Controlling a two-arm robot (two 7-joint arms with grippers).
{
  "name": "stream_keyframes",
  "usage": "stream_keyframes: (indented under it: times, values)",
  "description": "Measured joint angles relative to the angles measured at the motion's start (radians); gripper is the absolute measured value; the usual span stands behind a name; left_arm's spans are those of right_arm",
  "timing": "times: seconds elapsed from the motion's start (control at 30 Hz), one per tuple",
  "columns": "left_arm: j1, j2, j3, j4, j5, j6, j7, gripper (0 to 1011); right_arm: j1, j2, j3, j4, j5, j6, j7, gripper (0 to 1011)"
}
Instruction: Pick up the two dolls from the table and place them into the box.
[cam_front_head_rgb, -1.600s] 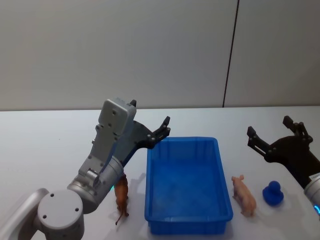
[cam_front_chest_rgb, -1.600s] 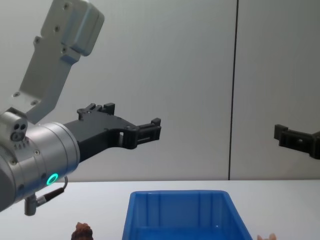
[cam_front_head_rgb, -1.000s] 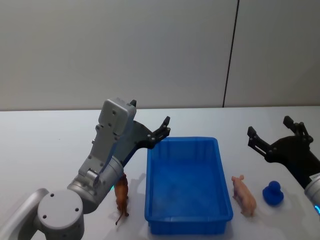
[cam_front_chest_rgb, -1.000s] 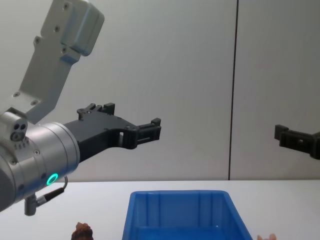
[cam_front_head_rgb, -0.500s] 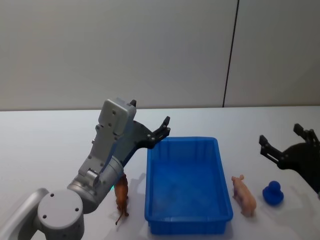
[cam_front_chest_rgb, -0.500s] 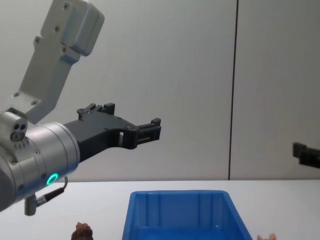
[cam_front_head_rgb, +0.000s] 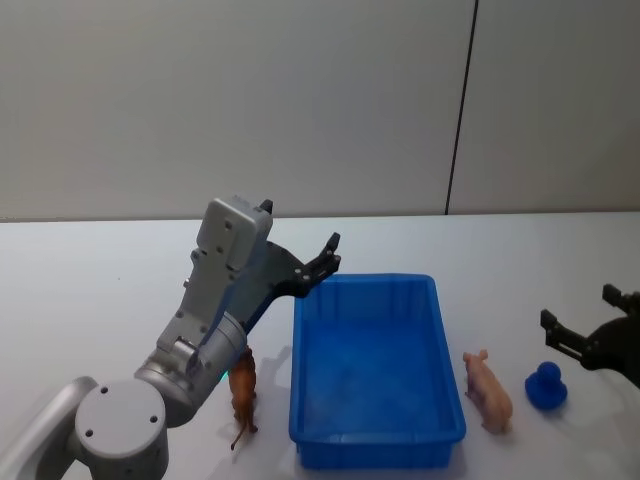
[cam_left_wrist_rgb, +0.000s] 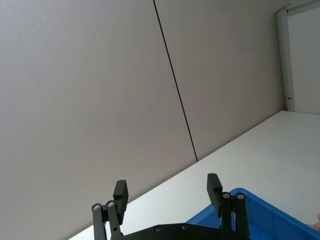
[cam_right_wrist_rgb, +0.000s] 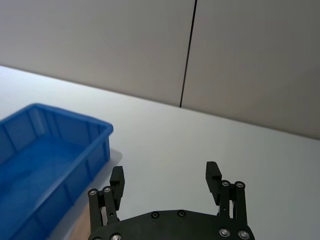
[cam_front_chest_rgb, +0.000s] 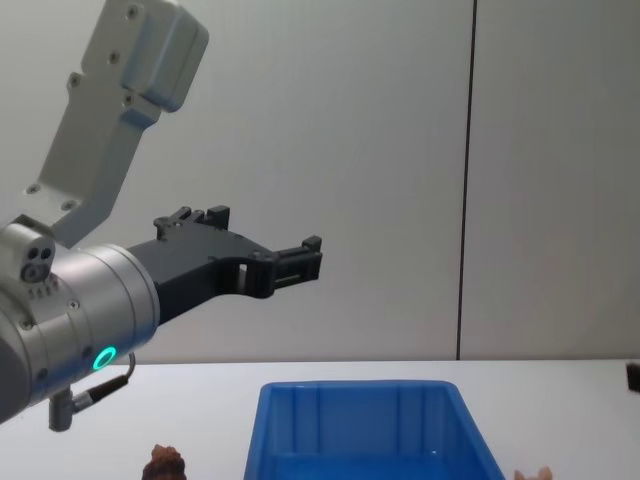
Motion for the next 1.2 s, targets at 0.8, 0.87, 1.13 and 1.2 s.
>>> stream_keyframes:
  times: [0.8, 0.87, 1.13, 1.2]
  values:
    - [0.000, 0.000, 0.000, 0.000, 0.000, 0.000, 0.000, 1001, 0.084, 0.002, -0.014, 0.203, -0.007, 0.068, 0.205, 1001]
    - [0.000, 0.000, 0.000, 0.000, 0.000, 0.000, 0.000, 1001, 0.090, 0.000, -0.017, 0.216, -0.008, 0.075, 0.214, 1001]
    - [0.000, 0.000, 0.000, 0.000, 0.000, 0.000, 0.000, 1001, 0.106, -0.007, -0.025, 0.251, -0.012, 0.091, 0.231, 949]
    - [0.000, 0.000, 0.000, 0.000, 0.000, 0.000, 0.000, 1001, 0.109, -0.009, -0.027, 0.259, -0.012, 0.095, 0.234, 907]
